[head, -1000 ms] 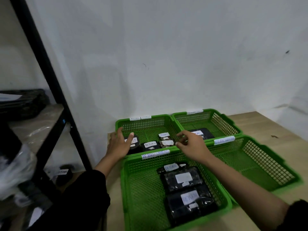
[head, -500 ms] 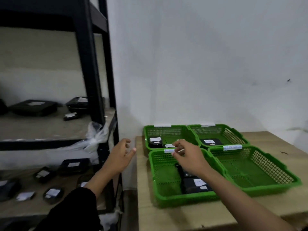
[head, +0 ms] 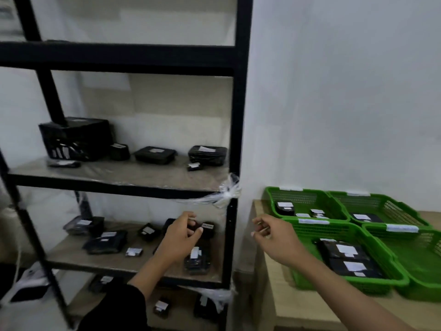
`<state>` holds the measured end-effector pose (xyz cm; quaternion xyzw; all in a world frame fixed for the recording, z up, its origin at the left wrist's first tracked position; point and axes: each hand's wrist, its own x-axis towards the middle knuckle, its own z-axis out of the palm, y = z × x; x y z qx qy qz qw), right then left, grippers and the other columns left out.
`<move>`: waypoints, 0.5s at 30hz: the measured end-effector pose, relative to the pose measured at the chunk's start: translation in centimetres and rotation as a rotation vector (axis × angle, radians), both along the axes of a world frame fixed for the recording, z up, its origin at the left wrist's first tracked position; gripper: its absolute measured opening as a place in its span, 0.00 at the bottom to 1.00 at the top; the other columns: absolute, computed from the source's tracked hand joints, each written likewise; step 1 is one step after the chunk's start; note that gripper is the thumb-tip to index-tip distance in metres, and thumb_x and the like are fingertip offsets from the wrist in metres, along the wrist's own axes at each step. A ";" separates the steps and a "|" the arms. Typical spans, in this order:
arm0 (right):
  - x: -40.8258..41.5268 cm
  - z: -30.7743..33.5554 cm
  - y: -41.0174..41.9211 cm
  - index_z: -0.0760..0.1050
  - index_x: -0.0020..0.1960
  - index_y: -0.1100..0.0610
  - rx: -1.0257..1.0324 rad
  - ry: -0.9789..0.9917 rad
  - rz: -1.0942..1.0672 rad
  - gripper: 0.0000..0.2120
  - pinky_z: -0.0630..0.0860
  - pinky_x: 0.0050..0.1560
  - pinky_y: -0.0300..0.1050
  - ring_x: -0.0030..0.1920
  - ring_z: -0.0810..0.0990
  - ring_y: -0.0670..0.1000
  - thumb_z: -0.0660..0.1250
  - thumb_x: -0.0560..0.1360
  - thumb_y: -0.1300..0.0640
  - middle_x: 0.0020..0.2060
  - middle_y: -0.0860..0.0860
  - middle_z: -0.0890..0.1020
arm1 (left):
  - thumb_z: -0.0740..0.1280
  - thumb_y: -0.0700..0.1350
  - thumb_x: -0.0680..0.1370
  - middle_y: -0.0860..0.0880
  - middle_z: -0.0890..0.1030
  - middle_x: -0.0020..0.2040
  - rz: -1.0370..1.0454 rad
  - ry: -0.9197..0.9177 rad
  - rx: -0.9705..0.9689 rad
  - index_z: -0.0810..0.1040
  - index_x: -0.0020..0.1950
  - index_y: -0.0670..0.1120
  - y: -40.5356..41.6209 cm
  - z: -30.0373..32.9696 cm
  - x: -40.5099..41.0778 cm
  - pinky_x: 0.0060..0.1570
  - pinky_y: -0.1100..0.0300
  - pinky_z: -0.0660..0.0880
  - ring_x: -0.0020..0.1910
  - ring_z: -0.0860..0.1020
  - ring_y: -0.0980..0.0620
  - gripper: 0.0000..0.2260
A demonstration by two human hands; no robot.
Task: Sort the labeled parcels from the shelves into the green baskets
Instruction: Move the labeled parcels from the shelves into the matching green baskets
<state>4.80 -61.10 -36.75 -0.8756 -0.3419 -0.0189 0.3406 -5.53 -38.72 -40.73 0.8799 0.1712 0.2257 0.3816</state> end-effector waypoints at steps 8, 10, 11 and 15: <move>-5.6 0.8 17.8 0.76 0.52 0.52 0.088 0.062 0.182 0.08 0.76 0.47 0.37 0.43 0.80 0.45 0.68 0.73 0.56 0.43 0.48 0.81 | 0.66 0.45 0.77 0.51 0.78 0.48 0.134 0.045 0.049 0.68 0.61 0.49 15.4 1.8 -9.9 0.39 0.74 0.72 0.42 0.79 0.59 0.14; -7.1 0.5 21.6 0.76 0.52 0.52 0.110 0.096 0.221 0.08 0.77 0.48 0.40 0.43 0.79 0.46 0.68 0.73 0.57 0.43 0.48 0.81 | 0.66 0.44 0.77 0.53 0.77 0.45 0.172 0.045 0.053 0.68 0.60 0.49 18.8 2.1 -11.8 0.37 0.74 0.71 0.39 0.78 0.60 0.13; -7.8 0.2 23.5 0.76 0.52 0.52 0.120 0.107 0.235 0.07 0.76 0.47 0.40 0.43 0.79 0.45 0.68 0.73 0.57 0.43 0.47 0.80 | 0.65 0.45 0.77 0.53 0.77 0.44 0.187 0.050 0.057 0.68 0.60 0.49 20.4 2.2 -12.7 0.37 0.73 0.71 0.38 0.78 0.60 0.13; -9.4 -0.9 28.7 0.74 0.50 0.49 0.127 0.114 0.264 0.06 0.72 0.42 0.32 0.41 0.77 0.41 0.68 0.74 0.56 0.40 0.44 0.78 | 0.65 0.44 0.77 0.52 0.78 0.43 0.200 0.069 0.059 0.68 0.59 0.49 25.4 2.2 -14.4 0.35 0.72 0.70 0.38 0.79 0.59 0.11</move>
